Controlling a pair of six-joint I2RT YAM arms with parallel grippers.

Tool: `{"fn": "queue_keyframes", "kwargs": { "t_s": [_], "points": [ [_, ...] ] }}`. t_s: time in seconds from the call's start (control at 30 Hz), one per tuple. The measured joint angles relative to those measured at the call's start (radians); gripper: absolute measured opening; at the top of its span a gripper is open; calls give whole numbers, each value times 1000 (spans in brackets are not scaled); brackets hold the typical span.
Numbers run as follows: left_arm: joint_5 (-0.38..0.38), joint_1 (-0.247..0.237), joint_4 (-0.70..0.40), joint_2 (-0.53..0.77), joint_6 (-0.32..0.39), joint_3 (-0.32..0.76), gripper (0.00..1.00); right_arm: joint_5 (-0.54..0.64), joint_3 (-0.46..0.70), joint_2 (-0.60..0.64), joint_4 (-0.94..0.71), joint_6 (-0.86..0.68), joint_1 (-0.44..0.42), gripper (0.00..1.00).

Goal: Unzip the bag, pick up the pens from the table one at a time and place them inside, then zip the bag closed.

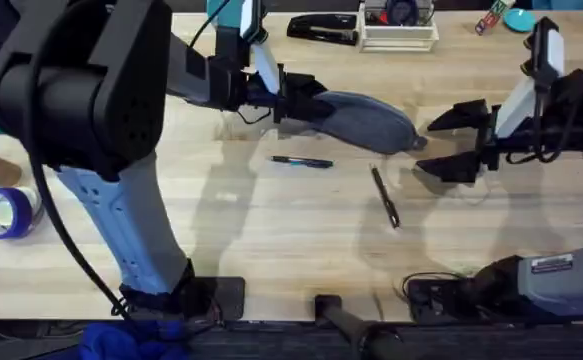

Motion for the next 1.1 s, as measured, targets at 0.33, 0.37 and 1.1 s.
{"fn": "queue_keyframes", "kwargs": {
  "t_s": [0.33, 0.37, 1.1],
  "points": [
    [0, 0, 0, 0, 0, 0, 42, 0, 0, 9, 52, 0, 39, 997],
    [0, 0, 0, 0, 0, 0, 42, 0, 0, 9, 58, 0, 49, 997],
    [0, 0, 0, 0, 0, 0, 42, 46, -7, 9, 79, 0, 112, 560]
  ]
}}
